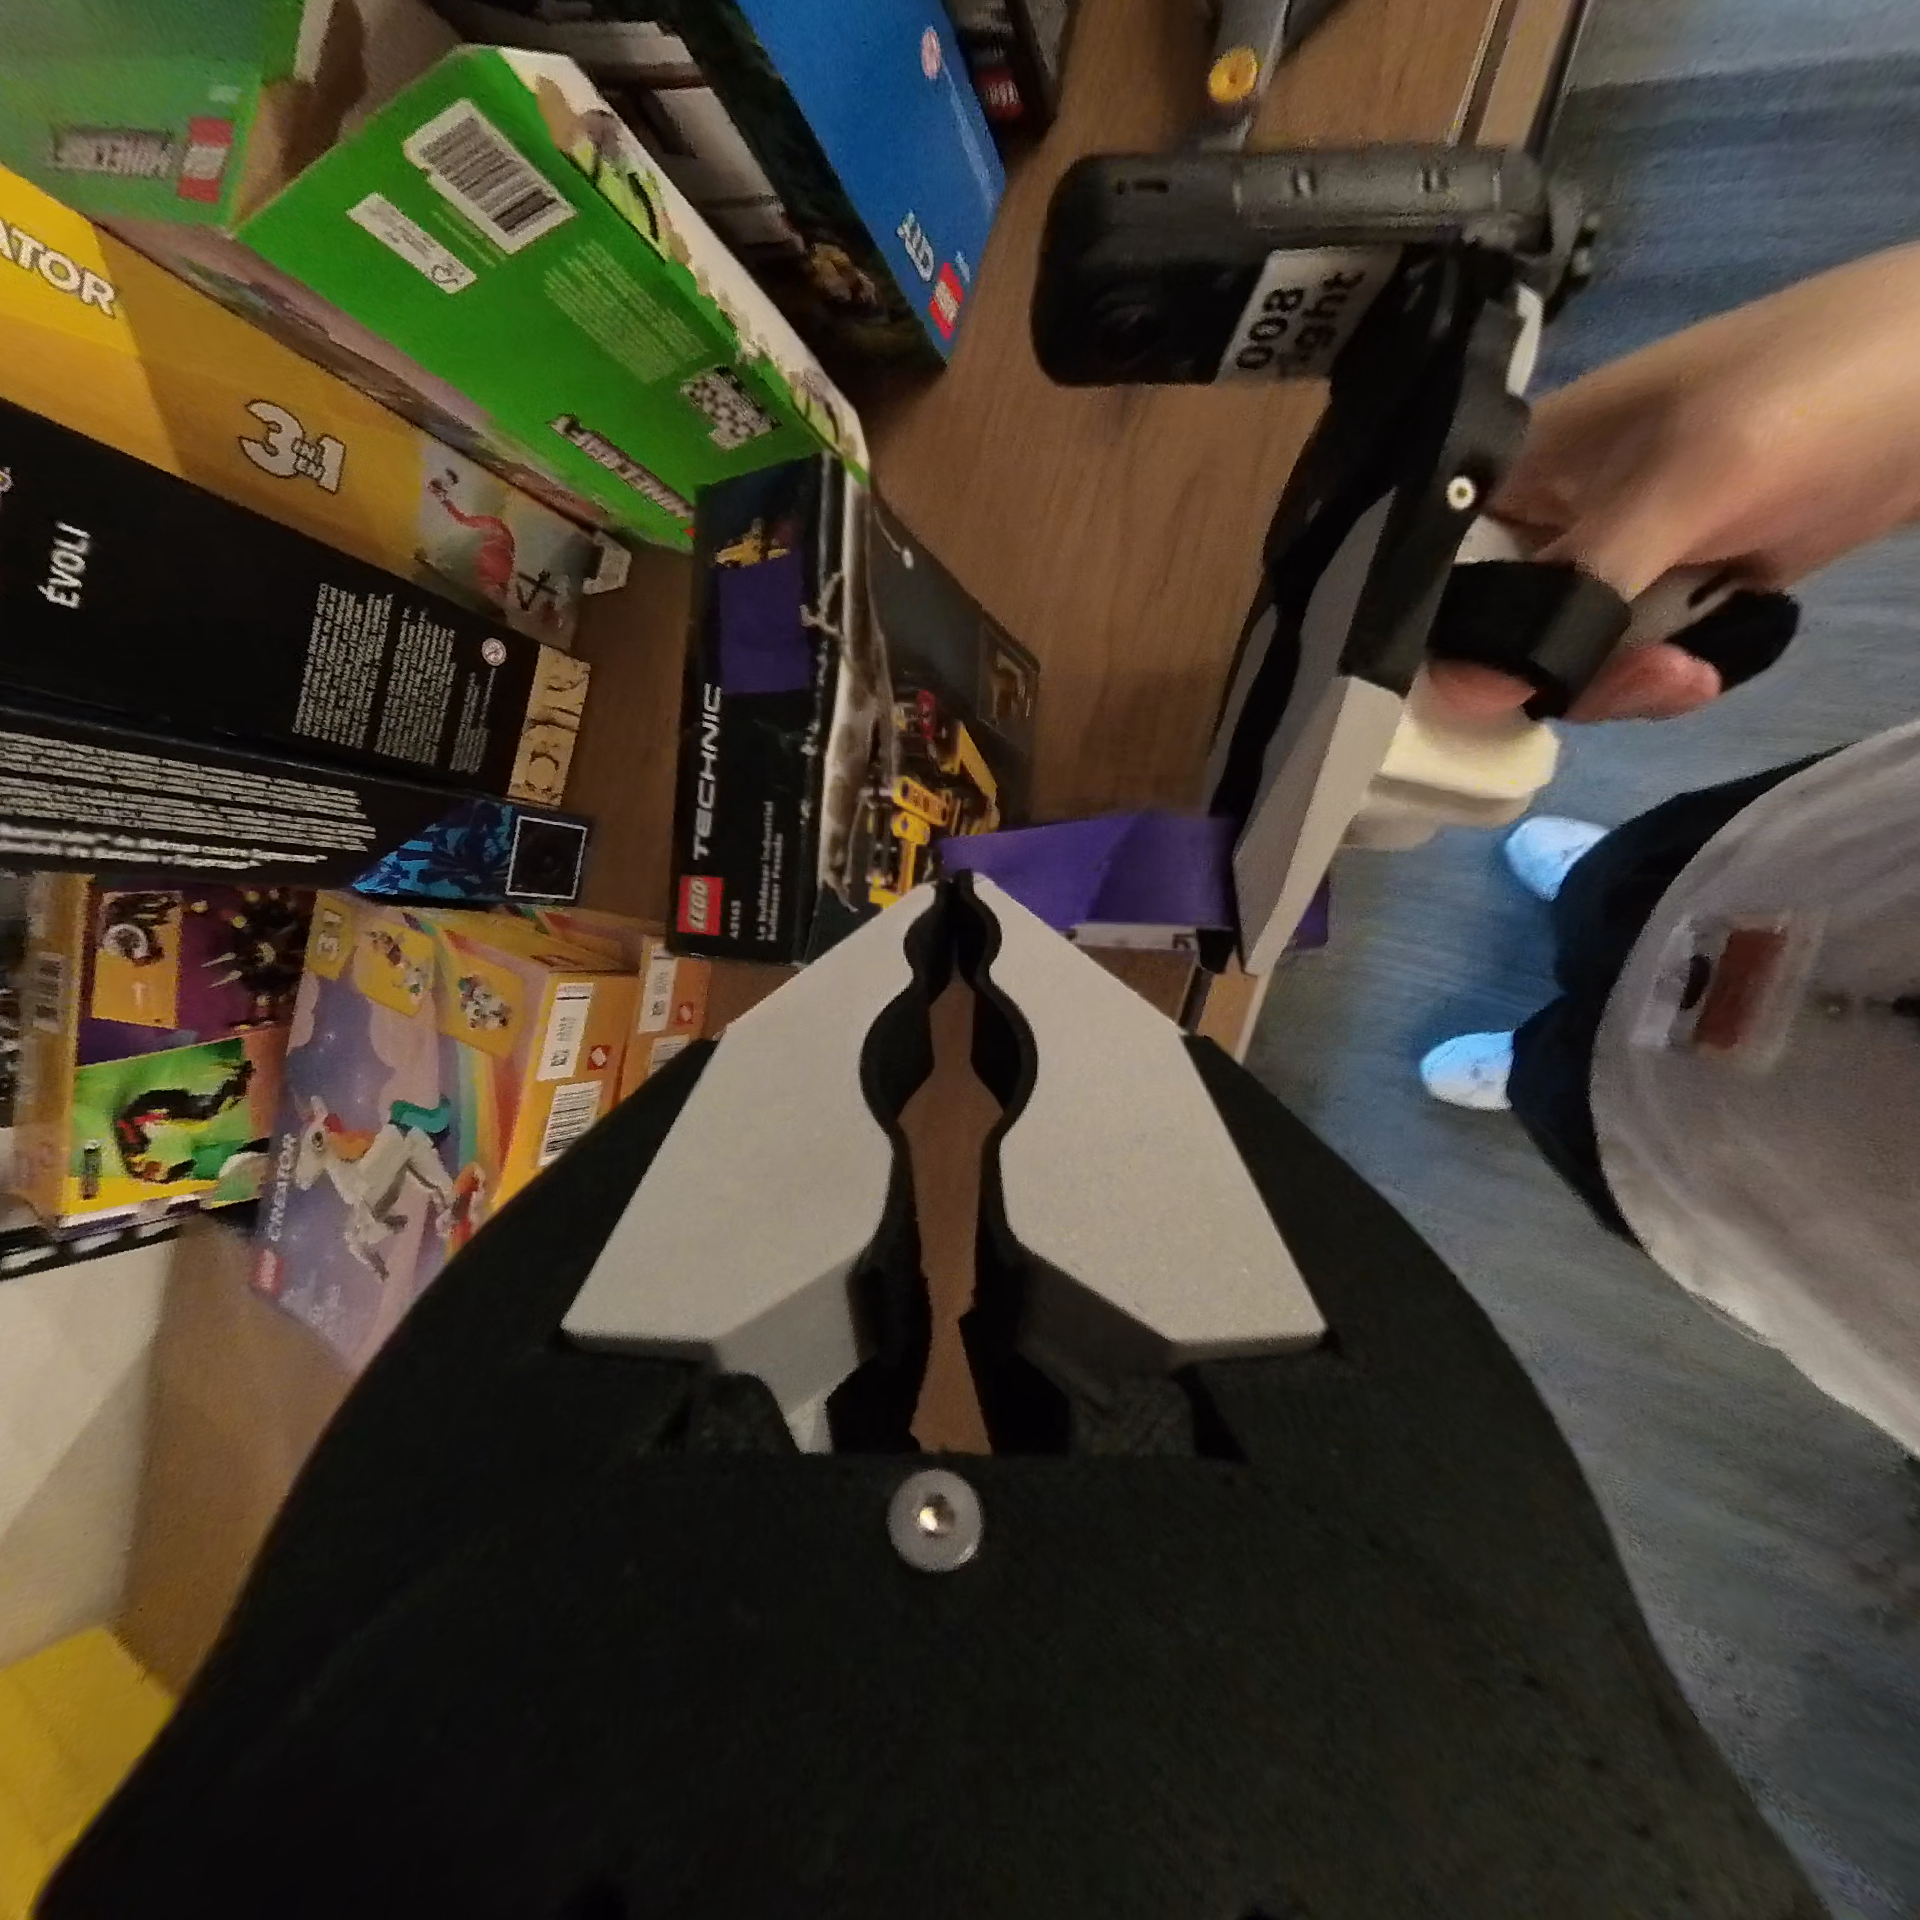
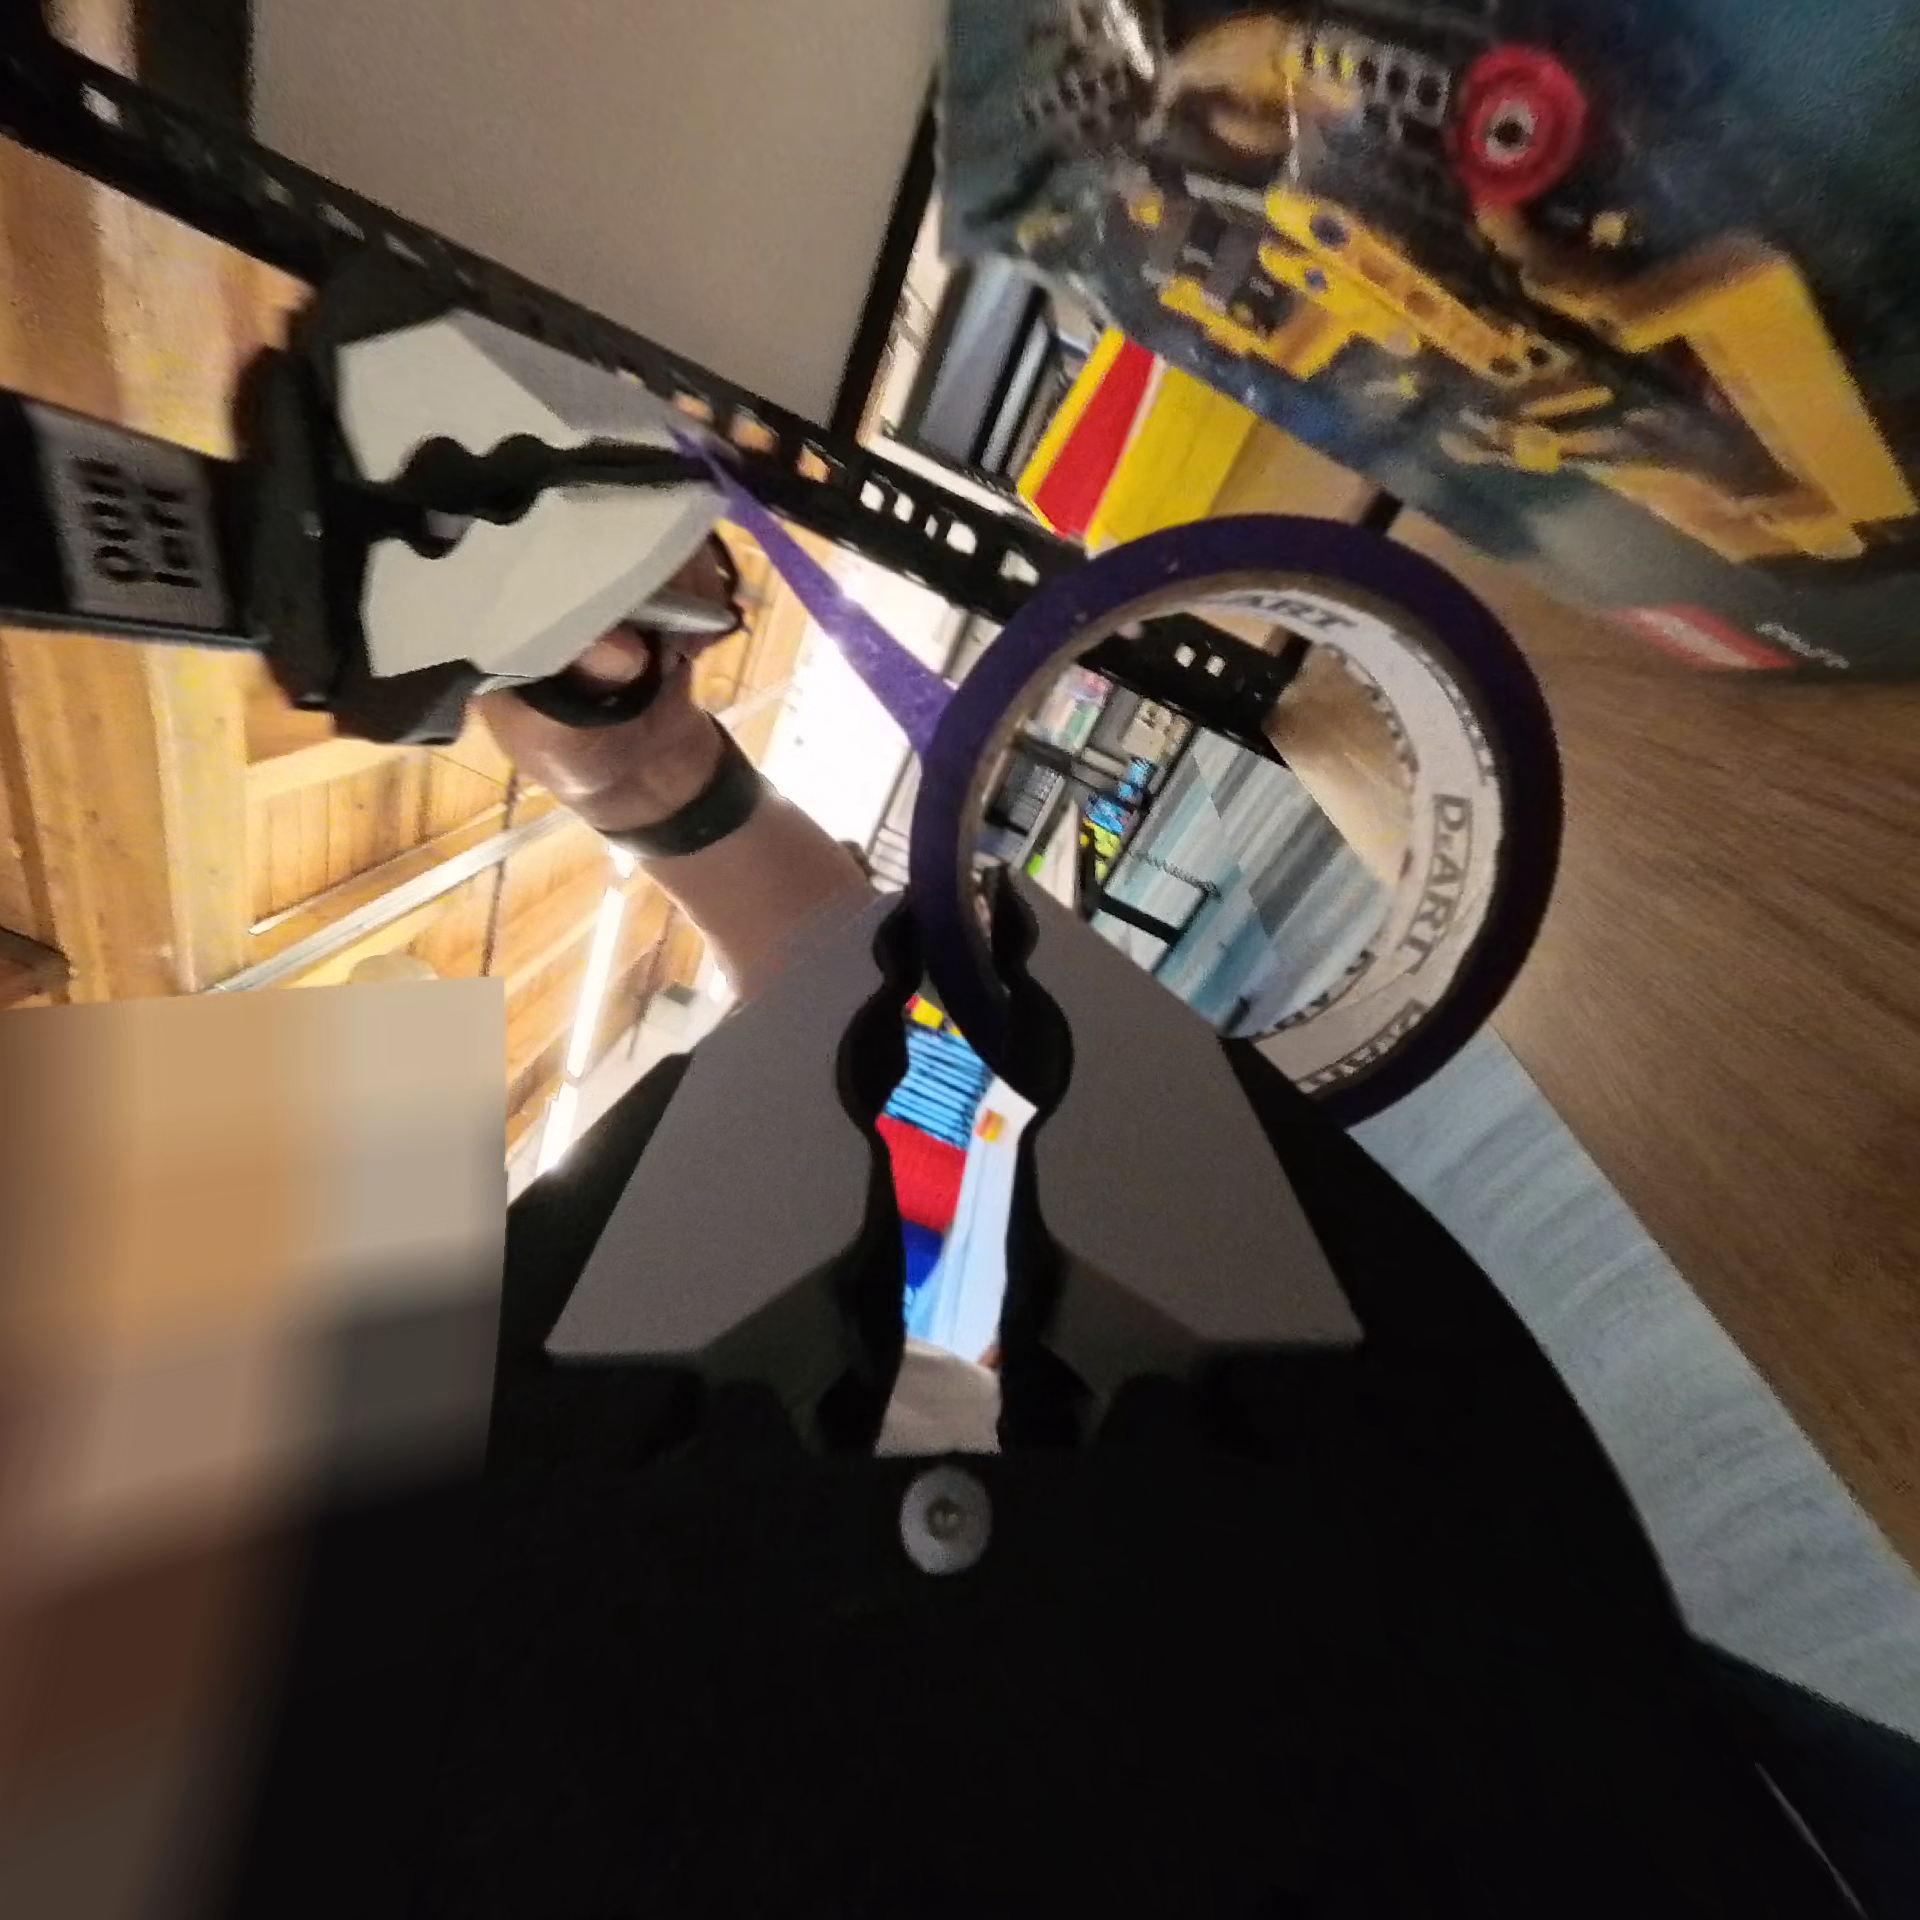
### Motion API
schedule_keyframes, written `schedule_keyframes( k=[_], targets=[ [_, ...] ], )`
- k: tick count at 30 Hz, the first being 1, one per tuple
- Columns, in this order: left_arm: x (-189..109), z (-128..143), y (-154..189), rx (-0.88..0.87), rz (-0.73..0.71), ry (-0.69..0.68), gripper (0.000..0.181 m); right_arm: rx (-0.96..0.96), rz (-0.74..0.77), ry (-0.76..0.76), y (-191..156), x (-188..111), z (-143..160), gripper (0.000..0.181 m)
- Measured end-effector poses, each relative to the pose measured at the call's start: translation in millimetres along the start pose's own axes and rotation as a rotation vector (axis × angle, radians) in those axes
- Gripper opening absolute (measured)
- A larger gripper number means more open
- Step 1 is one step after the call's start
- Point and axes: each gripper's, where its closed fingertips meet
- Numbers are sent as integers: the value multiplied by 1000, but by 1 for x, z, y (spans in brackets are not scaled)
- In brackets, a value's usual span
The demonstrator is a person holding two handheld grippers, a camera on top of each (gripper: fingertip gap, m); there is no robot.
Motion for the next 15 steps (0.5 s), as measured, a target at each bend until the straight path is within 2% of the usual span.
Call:
schedule_keyframes(
  k=[3,6,9,10,11,12,15],
  targets=[
    [0,0,7,56,-25,-43,0,-32,94,-41,10,4,4,10],
    [-1,-1,5,78,-48,-66,0,-71,120,-50,8,2,3,10],
    [0,-5,7,100,-47,-82,0,-188,152,-24,7,-6,4,10],
    [0,-8,7,116,-61,-90,0,-224,176,-15,9,-12,6,20],
    [-1,-11,7,134,-79,-100,0,-272,207,0,11,-20,7,39],
    [-2,-14,7,152,-99,-109,0,-321,244,15,12,-31,9,46],
    [-5,-26,4,190,-144,-132,0,-505,292,108,-6,-77,10,45]
  ],
)
Point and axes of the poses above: each gripper's, where its closed fingertips meet, x out along the fingers, z out of its underside, y = z × x across the jaws, and after that the axes turned 7 degrees about -y, right-handed
